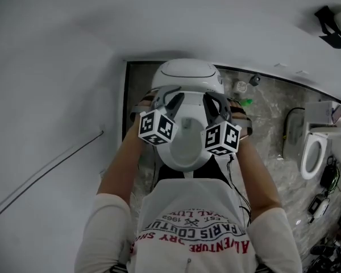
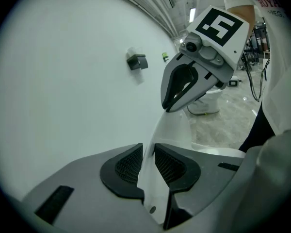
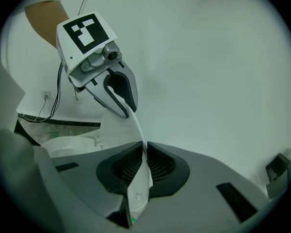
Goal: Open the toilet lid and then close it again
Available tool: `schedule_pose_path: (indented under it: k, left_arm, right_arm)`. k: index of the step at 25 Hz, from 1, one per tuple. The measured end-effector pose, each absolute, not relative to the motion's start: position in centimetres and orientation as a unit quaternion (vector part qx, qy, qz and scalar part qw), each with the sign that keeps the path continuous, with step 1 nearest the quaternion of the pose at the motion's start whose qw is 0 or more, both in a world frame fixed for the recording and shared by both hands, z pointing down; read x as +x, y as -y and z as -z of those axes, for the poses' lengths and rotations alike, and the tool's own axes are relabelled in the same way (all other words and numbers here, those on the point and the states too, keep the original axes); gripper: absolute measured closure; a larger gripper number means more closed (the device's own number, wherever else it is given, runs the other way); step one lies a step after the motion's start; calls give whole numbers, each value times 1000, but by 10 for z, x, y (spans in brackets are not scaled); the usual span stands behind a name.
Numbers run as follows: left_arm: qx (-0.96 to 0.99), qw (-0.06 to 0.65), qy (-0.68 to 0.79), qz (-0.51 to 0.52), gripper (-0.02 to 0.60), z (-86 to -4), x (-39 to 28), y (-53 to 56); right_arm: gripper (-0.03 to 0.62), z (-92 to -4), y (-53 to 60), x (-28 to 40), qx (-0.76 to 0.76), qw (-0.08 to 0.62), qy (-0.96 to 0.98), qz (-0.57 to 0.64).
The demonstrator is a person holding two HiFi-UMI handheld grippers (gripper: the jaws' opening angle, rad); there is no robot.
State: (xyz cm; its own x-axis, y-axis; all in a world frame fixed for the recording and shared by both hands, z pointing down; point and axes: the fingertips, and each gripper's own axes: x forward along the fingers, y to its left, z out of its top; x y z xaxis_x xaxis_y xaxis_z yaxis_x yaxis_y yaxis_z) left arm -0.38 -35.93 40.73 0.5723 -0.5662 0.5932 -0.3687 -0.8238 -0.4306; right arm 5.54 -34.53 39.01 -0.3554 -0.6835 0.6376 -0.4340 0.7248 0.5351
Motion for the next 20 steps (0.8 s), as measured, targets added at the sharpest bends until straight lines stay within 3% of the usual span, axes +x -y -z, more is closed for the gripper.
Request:
schedule_pose_path:
  k: [20]
  left_arm:
    - [-860,102,-295,404,483,-429,6,454]
  right_arm:
    - [559,-409,442,67,317,427,840,107]
